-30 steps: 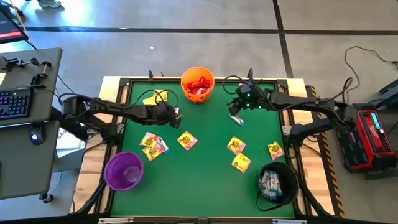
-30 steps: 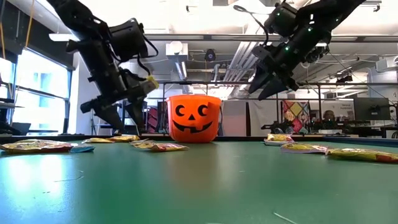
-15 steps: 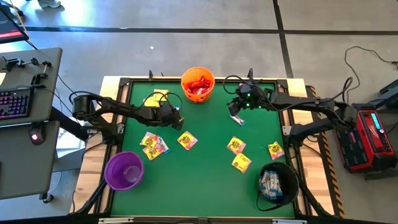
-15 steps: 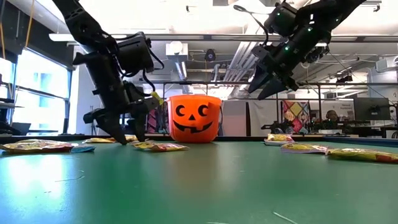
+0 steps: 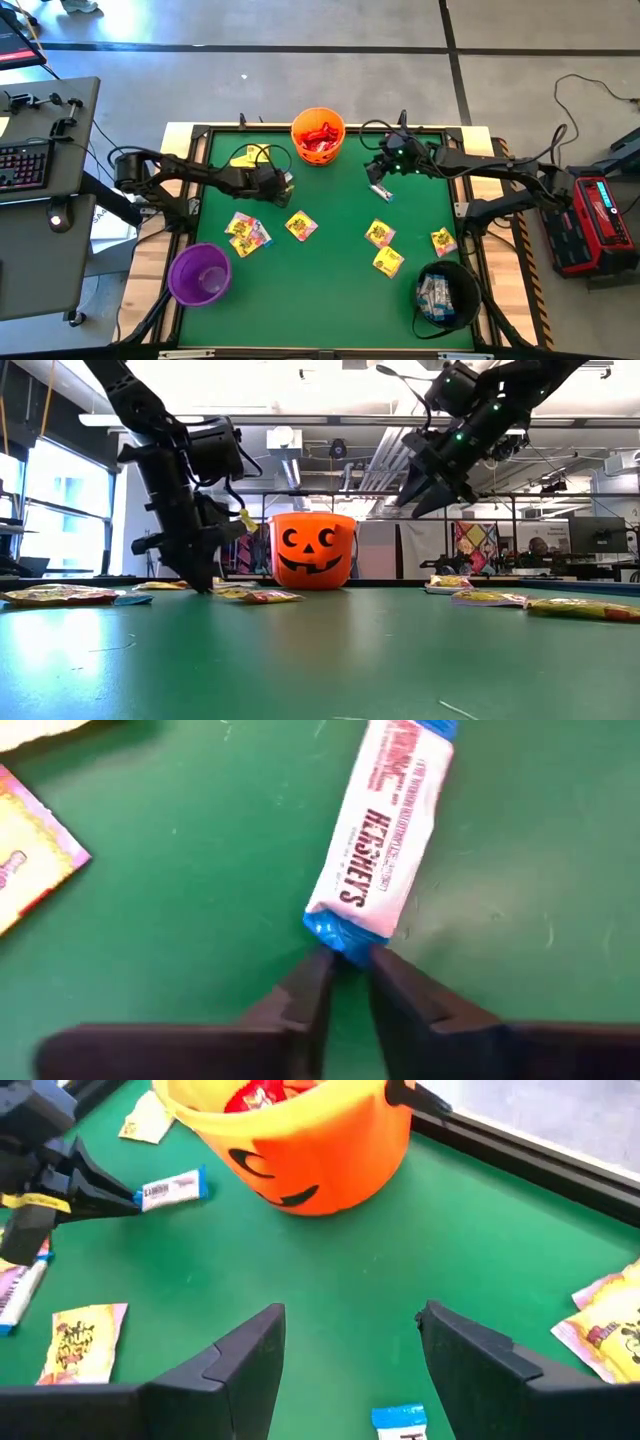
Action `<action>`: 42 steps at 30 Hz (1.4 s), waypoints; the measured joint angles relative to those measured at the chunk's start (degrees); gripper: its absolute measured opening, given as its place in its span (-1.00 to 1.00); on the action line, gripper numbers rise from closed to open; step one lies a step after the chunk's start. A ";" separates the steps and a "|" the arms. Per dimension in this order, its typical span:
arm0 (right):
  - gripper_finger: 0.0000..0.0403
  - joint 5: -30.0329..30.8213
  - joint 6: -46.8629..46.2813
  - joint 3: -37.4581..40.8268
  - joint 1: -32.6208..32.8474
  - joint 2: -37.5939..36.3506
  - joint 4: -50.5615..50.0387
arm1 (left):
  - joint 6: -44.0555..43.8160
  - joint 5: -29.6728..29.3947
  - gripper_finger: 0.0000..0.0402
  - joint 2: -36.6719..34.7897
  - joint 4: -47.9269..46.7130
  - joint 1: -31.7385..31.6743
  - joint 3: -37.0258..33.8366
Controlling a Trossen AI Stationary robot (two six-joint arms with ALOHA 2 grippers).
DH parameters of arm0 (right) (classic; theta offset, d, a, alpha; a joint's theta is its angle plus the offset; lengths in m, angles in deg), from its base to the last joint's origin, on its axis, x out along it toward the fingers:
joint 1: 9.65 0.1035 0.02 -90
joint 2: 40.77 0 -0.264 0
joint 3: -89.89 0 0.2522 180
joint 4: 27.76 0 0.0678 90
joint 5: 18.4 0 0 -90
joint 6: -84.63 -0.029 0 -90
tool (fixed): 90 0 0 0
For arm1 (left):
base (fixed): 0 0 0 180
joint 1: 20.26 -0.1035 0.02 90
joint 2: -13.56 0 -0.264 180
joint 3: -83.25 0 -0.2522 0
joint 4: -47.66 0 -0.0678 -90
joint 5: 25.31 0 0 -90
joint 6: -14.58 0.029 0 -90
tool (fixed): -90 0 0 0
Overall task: Sort candy by brand, put in halloween buckets
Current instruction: Put the white chocolate bar into the black bucket
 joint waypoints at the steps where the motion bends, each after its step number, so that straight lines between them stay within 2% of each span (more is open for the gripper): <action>1: 0.09 0.00 0.00 0.00 0.00 0.00 0.33 | 0.39 0.10 -0.81 -0.34 -0.24 0.01 -0.02; 4: 0.09 -0.06 0.00 0.00 0.00 0.00 1.70 | 1.18 1.94 -0.97 -1.49 -0.71 0.11 -0.11; 10: 0.09 -1.42 0.84 0.00 0.85 0.00 5.94 | 3.06 6.31 -1.00 -6.24 -2.71 0.24 -0.22; 17: 0.09 -3.39 3.57 0.00 4.27 0.00 12.93 | 3.24 7.56 -1.00 -15.66 -4.59 1.94 -0.22; 22: 0.09 -6.08 8.26 0.00 8.55 0.09 20.27 | 12.31 8.22 -1.00 -20.66 -3.19 3.55 -0.13; 27: 0.09 -6.71 10.20 0.00 12.76 0.13 23.88 | 17.83 14.85 -1.00 -22.67 -3.21 5.12 -0.07; 31: 0.09 -9.23 5.95 0.00 15.03 0.13 23.92 | 19.97 15.36 -1.00 -22.70 -2.87 7.29 1.00; 37: 0.09 -13.15 6.95 0.00 16.88 0.15 22.01 | 23.38 8.46 -0.91 -19.70 3.08 11.54 1.03; 42: 0.09 -23.81 6.21 0.00 16.90 0.15 21.35 | 22.18 8.66 -0.69 -14.00 4.95 13.22 1.06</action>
